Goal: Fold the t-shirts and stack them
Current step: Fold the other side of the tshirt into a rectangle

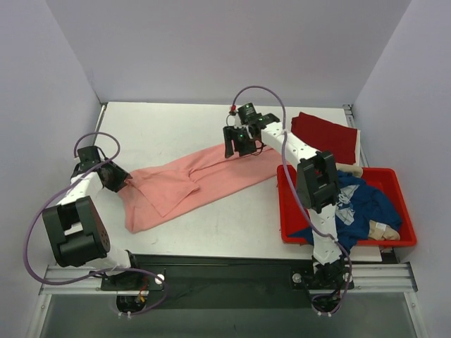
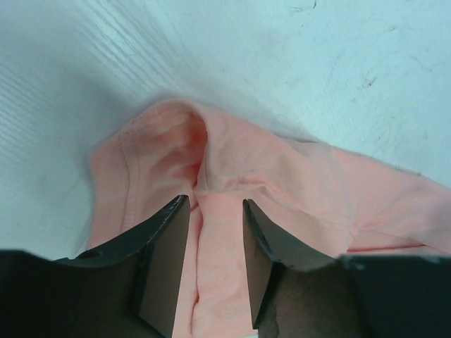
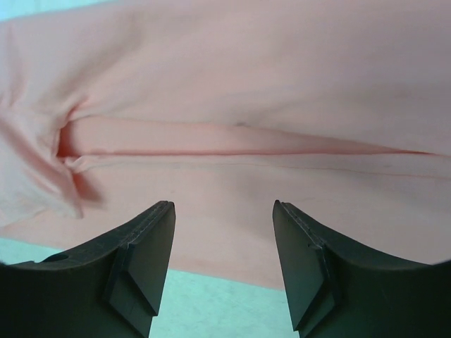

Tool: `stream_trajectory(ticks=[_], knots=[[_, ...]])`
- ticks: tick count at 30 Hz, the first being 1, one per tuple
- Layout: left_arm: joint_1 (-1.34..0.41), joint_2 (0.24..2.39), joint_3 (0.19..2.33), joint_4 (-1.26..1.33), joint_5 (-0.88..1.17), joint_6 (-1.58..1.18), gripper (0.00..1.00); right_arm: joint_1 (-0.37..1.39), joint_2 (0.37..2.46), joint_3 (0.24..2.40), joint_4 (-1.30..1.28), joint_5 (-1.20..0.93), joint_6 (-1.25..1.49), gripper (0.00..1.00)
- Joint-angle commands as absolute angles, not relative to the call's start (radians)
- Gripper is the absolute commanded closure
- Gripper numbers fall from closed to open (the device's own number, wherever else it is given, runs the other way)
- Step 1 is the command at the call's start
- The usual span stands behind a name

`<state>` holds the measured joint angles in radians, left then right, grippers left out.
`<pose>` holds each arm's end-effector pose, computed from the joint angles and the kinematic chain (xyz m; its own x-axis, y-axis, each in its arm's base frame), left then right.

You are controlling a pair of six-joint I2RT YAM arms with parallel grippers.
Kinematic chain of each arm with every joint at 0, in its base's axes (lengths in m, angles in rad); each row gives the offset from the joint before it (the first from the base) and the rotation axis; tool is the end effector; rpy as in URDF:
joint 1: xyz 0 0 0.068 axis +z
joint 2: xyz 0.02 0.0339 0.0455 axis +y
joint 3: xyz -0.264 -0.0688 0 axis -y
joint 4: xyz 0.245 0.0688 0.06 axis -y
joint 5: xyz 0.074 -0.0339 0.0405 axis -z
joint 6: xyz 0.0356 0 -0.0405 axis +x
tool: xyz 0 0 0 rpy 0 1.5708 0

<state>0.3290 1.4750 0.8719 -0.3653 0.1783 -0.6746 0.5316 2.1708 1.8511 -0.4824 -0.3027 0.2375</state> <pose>0.2787 0.0885 0.1969 -0.4698 -0.8099 -0.3512 -0.6611 0.5864 -0.4680 0.4218 0.2604 0.2337 -0.7581 -0.1853 -0.6253 -0.4981 0.7833 0.3718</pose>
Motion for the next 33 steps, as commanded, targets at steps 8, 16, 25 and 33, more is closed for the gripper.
stream_trajectory(ticks=[8,16,25,33], knots=[[0.336,1.601,0.946,-0.23,0.156,-0.666,0.55,0.427,2.163,1.911,-0.515,-0.247,0.244,0.42],[0.333,1.672,0.942,-0.16,0.181,-0.712,0.57,0.388,2.258,1.96,-0.511,-0.209,0.242,0.42],[0.336,1.678,0.948,-0.173,0.195,-0.712,0.98,0.356,2.335,1.986,-0.508,-0.127,0.248,0.42],[0.37,1.635,0.936,-0.271,0.155,-0.647,1.0,0.331,2.375,1.976,-0.509,-0.091,0.262,0.42]])
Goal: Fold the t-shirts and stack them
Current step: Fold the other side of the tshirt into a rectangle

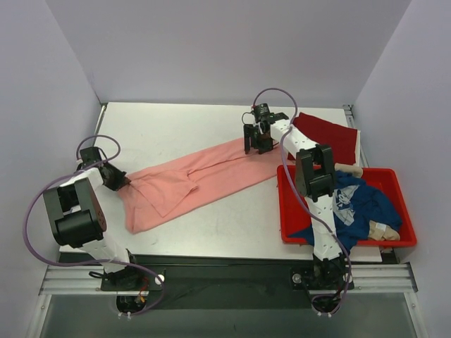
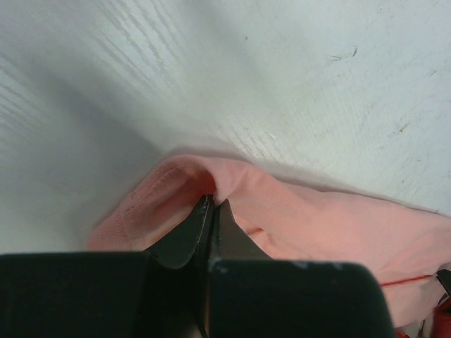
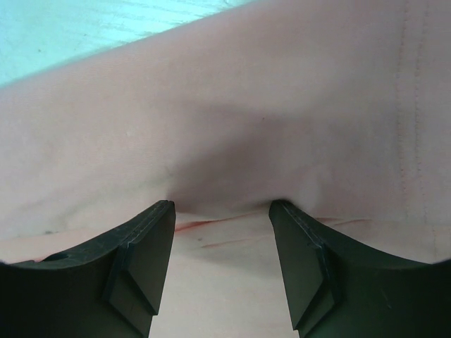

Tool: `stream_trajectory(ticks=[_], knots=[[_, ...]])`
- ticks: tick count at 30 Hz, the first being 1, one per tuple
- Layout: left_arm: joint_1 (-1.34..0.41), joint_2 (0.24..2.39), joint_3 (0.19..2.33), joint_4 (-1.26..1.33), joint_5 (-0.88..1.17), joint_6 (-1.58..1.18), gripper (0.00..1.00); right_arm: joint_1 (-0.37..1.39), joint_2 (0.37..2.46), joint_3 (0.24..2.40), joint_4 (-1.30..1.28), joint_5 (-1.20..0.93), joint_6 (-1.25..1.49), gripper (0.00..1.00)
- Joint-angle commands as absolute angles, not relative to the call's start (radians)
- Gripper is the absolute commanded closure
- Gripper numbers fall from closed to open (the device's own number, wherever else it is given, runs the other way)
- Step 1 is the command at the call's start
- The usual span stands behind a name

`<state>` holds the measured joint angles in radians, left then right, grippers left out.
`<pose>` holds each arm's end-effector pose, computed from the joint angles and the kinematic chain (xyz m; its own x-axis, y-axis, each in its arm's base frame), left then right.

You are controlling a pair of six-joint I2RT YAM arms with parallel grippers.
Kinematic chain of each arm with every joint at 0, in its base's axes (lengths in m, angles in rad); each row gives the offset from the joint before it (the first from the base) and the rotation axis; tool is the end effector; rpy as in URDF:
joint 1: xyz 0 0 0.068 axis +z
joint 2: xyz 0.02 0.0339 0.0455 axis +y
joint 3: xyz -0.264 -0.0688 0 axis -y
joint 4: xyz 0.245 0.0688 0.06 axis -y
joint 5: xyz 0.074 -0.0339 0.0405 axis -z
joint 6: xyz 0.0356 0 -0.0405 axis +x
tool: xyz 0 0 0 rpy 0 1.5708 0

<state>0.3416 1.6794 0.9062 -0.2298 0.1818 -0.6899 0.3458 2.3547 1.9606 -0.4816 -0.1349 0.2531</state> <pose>0.3079 0.1026 0.1559 -0.4613 -0.8284 -0.3178 -0.6891 0.5601 -0.4598 0.4929 0.1827 0.1779 -0.8039 -0.0259 -0.5942 -0.2227 0.9395 0.2604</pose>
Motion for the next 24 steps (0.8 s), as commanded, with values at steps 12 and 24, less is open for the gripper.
stream_trajectory(ticks=[12,24], knots=[[0.42,1.644,0.931,-0.265,0.21,-0.588,1.0,0.318,2.384,1.954,-0.523,-0.089,0.264,0.42],[0.39,1.554,1.087,-0.415,0.166,-0.529,0.75,0.319,2.347,2.013,-0.548,-0.155,0.248,0.41]])
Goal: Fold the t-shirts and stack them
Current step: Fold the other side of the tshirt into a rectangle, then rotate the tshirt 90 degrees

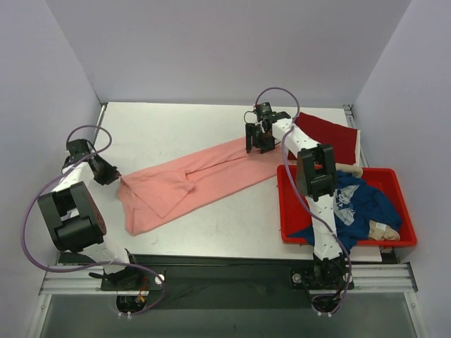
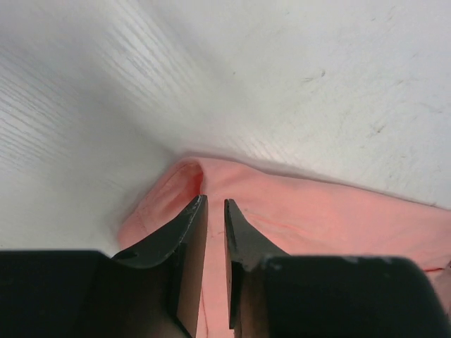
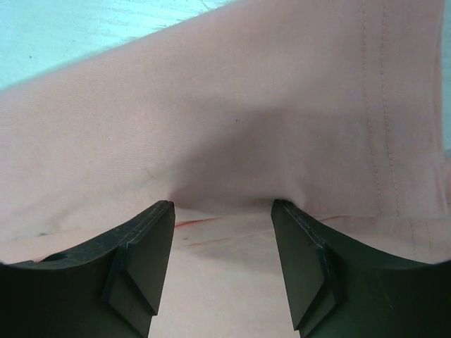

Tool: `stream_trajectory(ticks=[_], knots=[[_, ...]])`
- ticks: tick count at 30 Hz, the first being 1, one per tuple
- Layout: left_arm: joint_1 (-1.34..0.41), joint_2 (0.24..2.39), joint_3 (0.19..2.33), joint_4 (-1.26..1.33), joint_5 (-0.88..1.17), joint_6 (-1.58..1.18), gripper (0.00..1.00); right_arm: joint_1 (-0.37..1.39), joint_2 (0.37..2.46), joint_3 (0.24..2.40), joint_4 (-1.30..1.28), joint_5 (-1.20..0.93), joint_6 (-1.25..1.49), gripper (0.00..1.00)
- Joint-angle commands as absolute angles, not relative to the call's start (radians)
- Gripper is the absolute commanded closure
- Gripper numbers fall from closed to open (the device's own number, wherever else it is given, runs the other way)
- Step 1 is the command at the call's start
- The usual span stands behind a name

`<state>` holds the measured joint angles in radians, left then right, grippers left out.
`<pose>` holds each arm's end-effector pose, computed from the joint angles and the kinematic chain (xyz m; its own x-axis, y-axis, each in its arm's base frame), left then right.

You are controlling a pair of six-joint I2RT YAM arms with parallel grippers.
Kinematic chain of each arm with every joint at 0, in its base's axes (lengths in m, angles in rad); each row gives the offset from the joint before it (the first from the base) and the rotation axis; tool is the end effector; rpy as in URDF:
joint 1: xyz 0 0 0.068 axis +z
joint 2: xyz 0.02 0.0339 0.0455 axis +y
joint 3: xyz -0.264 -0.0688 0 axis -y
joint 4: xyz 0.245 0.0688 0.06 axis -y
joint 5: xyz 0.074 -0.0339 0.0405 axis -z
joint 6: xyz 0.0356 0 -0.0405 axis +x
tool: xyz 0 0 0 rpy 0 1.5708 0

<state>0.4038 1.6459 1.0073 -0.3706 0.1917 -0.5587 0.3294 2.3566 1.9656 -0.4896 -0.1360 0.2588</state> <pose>0.3064 0.1235 0.1867 -0.5050 -0.7817 -0.3661 -0.6605 0.6230 -0.4190 0.4959 0.1746 0.1779 -0.8083 -0.0084 -0.5887 -0.2020 0.9431 0.2640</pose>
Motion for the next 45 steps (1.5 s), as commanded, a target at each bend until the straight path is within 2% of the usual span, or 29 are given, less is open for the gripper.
stream_trajectory(ticks=[1,6,10,14,19,22,27,36,40,45], knots=[[0.367,1.543,1.115,-0.432,0.144,-0.529,0.73,0.319,2.333,2.017,-0.549,-0.163,0.253,0.41],[0.305,1.457,1.115,-0.488,0.054,-0.549,0.61,0.322,2.29,2.039,-0.551,-0.204,0.275,0.41],[0.267,1.414,1.103,-0.515,0.032,-0.548,0.6,0.321,2.247,2.037,-0.549,-0.238,0.265,0.41],[0.141,1.388,1.056,-0.494,0.043,-0.619,0.6,0.322,2.263,2.066,-0.549,-0.25,0.249,0.41],[-0.035,1.457,0.956,-0.345,0.145,-0.753,0.6,0.322,2.334,2.118,-0.549,-0.264,0.227,0.41],[-0.074,1.549,0.962,-0.308,0.178,-0.775,0.6,0.321,2.37,2.128,-0.549,-0.273,0.207,0.41],[-0.064,1.678,0.966,-0.285,0.216,-0.77,0.64,0.314,2.378,2.083,-0.549,-0.305,0.227,0.41],[0.057,1.802,1.006,-0.295,0.241,-0.692,0.65,0.314,2.367,1.957,-0.58,-0.367,0.275,0.41],[0.112,1.87,1.08,-0.299,0.247,-0.646,0.65,0.33,2.336,1.878,-0.583,-0.397,0.281,0.42],[0.118,1.98,1.268,-0.354,0.235,-0.58,0.65,0.36,2.284,1.787,-0.586,-0.402,0.296,0.42]])
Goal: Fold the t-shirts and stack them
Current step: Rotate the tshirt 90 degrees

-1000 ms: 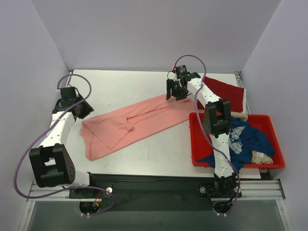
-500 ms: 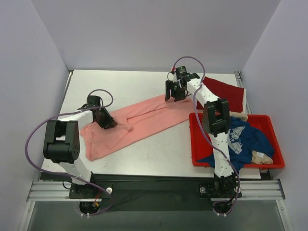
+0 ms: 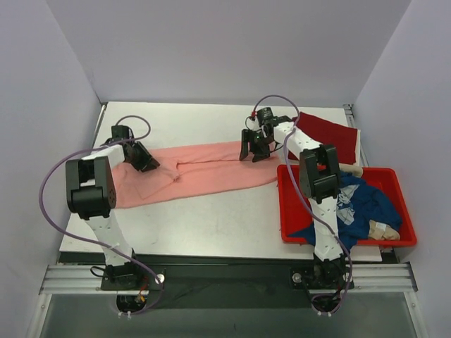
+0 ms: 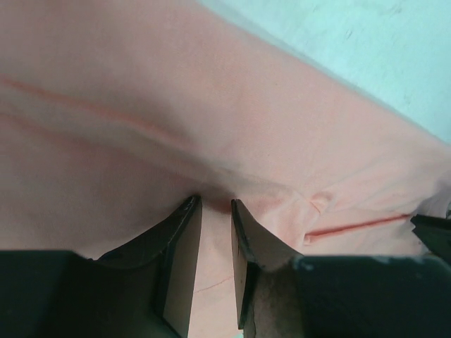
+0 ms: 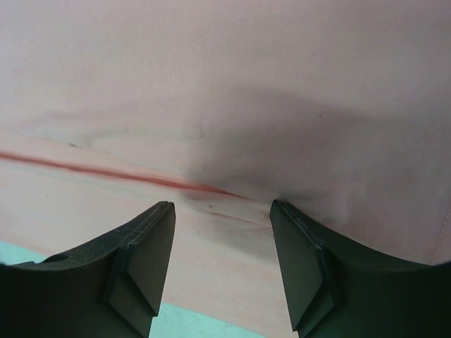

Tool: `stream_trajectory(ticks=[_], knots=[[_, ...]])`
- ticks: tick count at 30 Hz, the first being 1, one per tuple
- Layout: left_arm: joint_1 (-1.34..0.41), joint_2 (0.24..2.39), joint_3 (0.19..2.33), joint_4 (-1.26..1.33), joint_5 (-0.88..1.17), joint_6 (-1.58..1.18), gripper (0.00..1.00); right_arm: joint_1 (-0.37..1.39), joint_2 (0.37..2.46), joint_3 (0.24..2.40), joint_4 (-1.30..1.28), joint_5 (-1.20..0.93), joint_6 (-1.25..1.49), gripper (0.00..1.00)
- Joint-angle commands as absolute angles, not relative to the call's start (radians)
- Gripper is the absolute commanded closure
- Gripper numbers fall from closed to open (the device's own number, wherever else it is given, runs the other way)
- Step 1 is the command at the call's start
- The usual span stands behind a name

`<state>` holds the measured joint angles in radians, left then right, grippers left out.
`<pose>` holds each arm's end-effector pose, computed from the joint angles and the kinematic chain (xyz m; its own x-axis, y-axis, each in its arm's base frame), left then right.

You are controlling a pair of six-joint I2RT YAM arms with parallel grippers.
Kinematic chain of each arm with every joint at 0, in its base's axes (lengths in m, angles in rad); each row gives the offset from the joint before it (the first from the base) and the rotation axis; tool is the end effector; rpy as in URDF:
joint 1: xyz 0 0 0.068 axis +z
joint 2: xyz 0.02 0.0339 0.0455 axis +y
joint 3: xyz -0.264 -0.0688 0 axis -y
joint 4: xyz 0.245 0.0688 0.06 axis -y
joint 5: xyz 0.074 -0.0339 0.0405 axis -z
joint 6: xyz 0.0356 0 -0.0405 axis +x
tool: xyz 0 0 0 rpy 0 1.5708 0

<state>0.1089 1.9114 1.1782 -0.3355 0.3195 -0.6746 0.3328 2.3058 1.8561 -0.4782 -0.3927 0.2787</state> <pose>0.3812 0.0304 0.1485 -0.7099 -0.6741 -0.2039 -0.5075 0.6904 -0.5156 0.4755 0.1788 0.1713 -0.8699 -0.0318 -0.4921 -0.2905 0.8394 0.4594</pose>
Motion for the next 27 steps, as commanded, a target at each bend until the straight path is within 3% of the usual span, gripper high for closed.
stream_trajectory(ticks=[1,9,16,27], knots=[[0.115,2.006,1.291,-0.373,0.235,-0.575,0.66,0.365,2.277,1.757,-0.587,-0.403,0.301,0.43],[0.094,2.089,1.472,-0.425,0.198,-0.526,0.65,0.443,2.181,1.64,-0.586,-0.367,0.318,0.45],[0.049,2.004,1.575,-0.468,0.196,-0.515,0.61,0.448,2.097,1.732,-0.591,-0.354,0.302,0.44],[0.052,1.861,1.482,-0.496,0.248,-0.584,0.6,0.382,2.206,1.859,-0.583,-0.38,0.215,0.44]])
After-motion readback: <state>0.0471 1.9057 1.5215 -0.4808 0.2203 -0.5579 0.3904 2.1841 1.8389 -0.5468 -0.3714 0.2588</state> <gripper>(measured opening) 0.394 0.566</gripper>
